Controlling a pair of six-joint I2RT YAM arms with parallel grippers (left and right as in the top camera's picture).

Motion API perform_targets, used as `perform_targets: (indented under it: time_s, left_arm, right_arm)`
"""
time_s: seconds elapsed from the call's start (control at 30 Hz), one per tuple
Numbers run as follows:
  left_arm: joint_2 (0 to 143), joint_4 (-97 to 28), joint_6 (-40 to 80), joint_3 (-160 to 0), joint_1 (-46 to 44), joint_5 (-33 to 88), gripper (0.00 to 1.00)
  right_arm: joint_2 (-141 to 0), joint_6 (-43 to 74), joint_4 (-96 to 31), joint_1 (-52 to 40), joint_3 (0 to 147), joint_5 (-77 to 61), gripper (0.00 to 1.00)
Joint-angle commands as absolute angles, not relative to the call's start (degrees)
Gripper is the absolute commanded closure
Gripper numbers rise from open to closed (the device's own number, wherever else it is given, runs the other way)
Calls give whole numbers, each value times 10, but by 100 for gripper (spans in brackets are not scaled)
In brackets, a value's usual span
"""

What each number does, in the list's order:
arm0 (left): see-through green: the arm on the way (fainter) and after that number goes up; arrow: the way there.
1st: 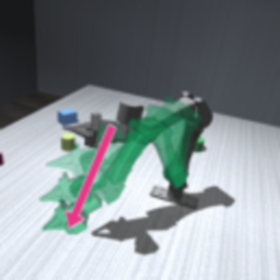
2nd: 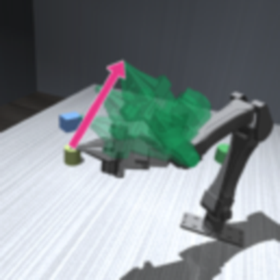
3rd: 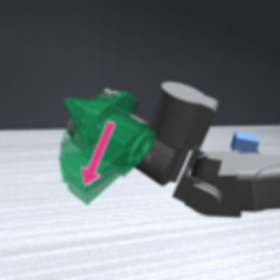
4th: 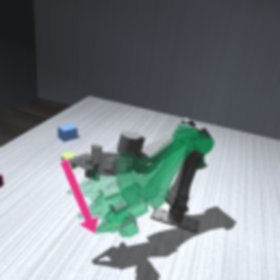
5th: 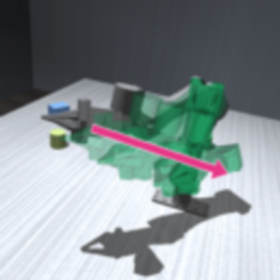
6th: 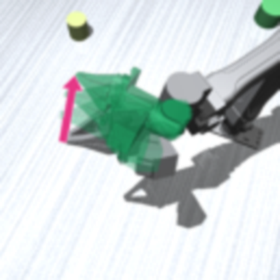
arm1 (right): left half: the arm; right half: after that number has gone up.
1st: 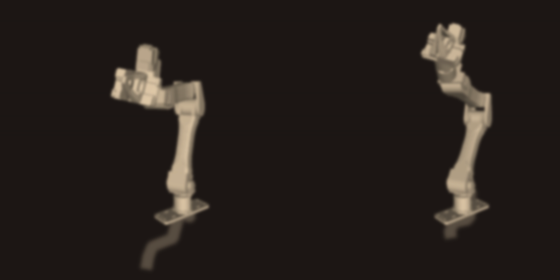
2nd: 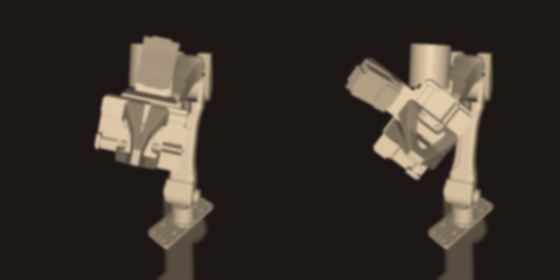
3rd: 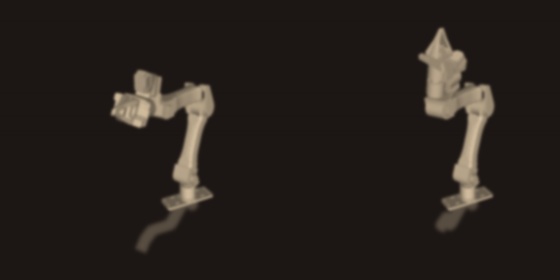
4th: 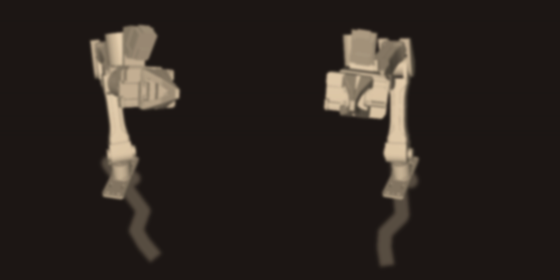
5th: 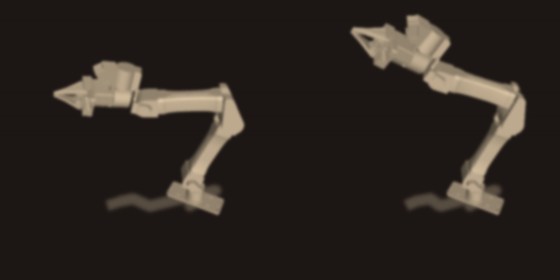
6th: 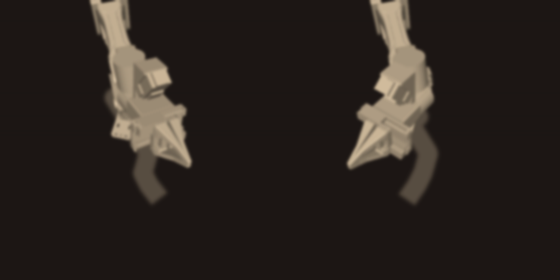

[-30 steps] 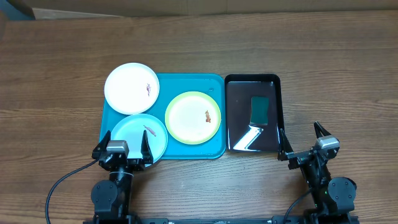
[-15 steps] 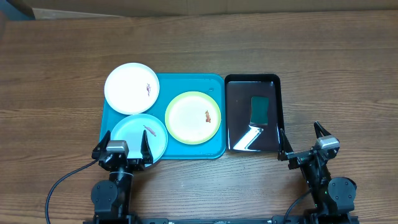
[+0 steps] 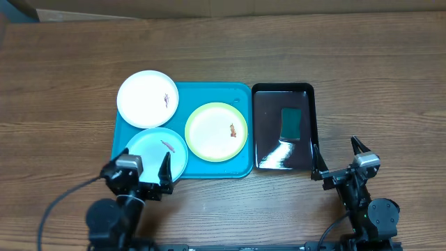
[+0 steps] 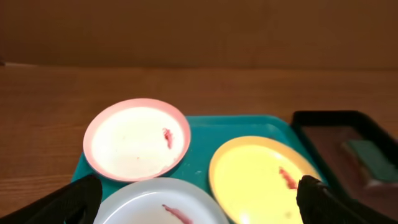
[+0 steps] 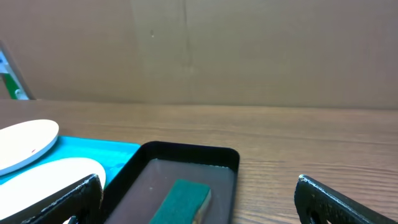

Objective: Clean dirty plates on tray and stack at the side

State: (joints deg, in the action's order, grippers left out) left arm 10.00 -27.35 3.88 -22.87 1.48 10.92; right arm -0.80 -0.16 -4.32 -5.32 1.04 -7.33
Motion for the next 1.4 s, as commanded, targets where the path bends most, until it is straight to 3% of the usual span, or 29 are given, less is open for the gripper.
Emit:
perform_targets:
  time_s: [0.0,0.17,0.37,0.57,0.77,0.9,0.93,0.97,1.0,1.03,1.2,1.37]
  left_arm:
    - [212,-319,33,-352,12,180,0]
    - [417,-440,32,-550,12,231,0]
    - [599,-507,35,-719,12,241,0]
    - [680,-510,64,-734,11,303,0]
    - [739,-586,86,-733,10,263,0]
    - [777,-629,79,-732,10,237,0]
    - [786,-632,71,-731,10,237,9]
    - [795,-632,63,-729,10,236,27]
    - [804,-630,64,-727,10,231,53]
    - [812,-627,65,-724,10,223,69]
    - [869,-616,69,-712,7,199,48]
    - [925,-576,86,-704,-27,173,45]
  right_arm:
    - [-4,6,-36,-52,5,-120,0]
    - [-13,168,-42,-52,40,-168,0]
    - [-110,156,-129,-52,207,-168,0]
    - [-350,71,-350,-52,498,-168,0]
    - [-603,59,-619,-52,796,-215,0]
    - [-699,61,-690,-52,892,-248,0]
    - [-715,61,-693,-52,897,-257,2]
    - [-727,62,-693,-52,897,-258,10]
    - [-741,62,-697,-52,897,-256,14]
    - [-754,62,-702,-52,897,-255,16]
    - [-827,104,-735,-56,896,-213,22]
    - [-897,141,-741,-93,892,-113,22]
